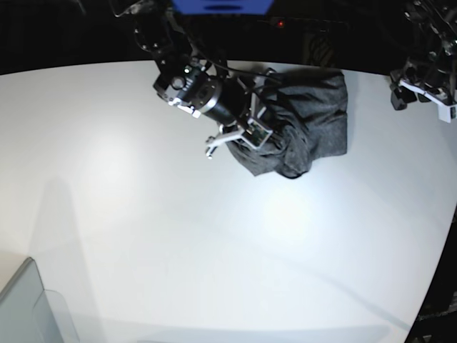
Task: Layout the t-shirt on the table in an organized manner, then fold the t-shirt properly
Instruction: 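Fold the held strip end with the right gripper over the shirt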
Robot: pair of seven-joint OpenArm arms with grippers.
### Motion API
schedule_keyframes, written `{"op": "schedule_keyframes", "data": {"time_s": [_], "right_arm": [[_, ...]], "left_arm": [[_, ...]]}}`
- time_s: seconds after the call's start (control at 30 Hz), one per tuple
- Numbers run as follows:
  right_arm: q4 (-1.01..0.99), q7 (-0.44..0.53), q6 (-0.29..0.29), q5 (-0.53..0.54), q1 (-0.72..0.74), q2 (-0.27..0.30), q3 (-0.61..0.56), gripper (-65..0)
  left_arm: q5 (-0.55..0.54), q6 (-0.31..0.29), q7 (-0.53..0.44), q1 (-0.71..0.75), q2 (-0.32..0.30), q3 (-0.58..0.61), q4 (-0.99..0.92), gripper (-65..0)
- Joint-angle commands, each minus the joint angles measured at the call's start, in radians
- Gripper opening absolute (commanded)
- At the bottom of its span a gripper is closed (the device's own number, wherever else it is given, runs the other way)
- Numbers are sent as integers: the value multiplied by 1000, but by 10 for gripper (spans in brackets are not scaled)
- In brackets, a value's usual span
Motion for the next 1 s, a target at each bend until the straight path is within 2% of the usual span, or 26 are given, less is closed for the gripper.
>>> {"op": "schedule_keyframes", "data": {"time_s": [0.0,0.23,0.3,0.4,0.53,0.63,0.7,0.97], "right_arm": [[35,27,7,14,4,-11,-6,-650],[116,21,1,11,-29,-8,-17,-641],[136,21,1,10,-48,-6,-17,-584],[151,21,1,10,-54,-6,-15,-460],[142,21,1,10,-45,22,-15,-296],[115,24,1,10,-17,35,-17,-223],[84,23,1,10,7,35,-15,-204],[41,23,-1,11,44,31,45,-202]], "left_arm": [[-15,-5,-13,-3,-15,-9,20,-213],[-15,-5,-13,-2,-18,-34,18,-213],[-15,-5,-13,-3,-16,-34,20,-213],[-15,-5,-13,-5,-15,-34,20,-213],[-15,-5,-13,-6,-15,-32,20,-213],[-15,-5,-13,-6,-15,-32,20,-213],[-15,-5,-13,-6,-15,-32,18,-213],[-15,-5,-13,-5,-16,-34,10,-213]]}}
